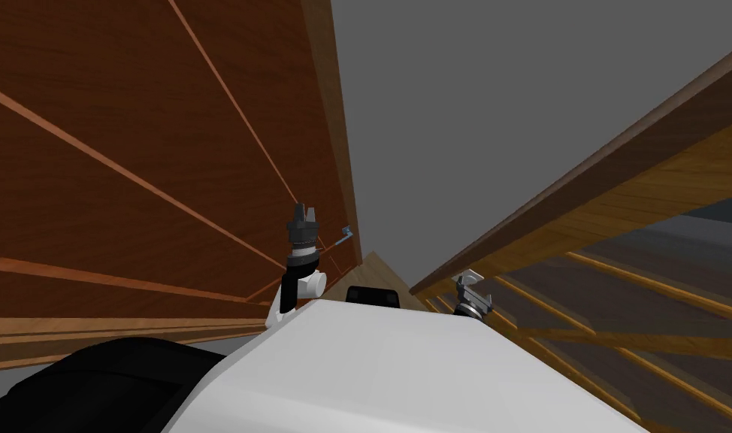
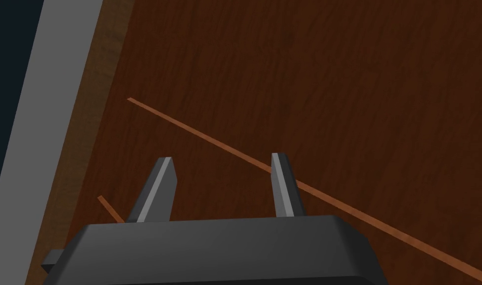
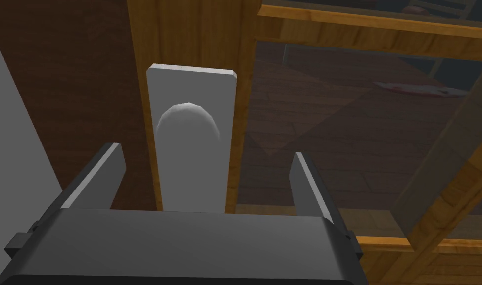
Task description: Pull the door open
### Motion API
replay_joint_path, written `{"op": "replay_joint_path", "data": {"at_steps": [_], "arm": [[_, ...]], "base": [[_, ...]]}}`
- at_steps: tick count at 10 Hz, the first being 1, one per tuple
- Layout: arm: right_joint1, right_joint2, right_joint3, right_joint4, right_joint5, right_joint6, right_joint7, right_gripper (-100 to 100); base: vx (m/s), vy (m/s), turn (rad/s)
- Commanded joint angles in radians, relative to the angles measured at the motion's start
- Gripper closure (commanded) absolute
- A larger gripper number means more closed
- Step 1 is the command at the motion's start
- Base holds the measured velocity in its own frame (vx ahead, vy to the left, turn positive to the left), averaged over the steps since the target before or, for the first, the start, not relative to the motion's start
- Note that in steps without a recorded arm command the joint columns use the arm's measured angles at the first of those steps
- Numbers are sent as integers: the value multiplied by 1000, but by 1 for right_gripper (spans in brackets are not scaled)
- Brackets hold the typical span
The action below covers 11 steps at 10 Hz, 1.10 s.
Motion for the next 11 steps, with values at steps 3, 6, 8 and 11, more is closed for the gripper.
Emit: {"op": "replay_joint_path", "data": {"at_steps": [3, 6, 8, 11], "arm": [[1, -4, -1, 5, 0, -1, -6, 100], [1, -4, -1, 5, 0, -1, -6, 100], [1, -4, -1, 5, 0, -1, -6, 100], [1, -13, 19, 5, 12, -2, -24, 100]], "base": [[74, -39, 30], [-12, 7, 7], [0, 0, 0], [-140, 66, -30]]}}
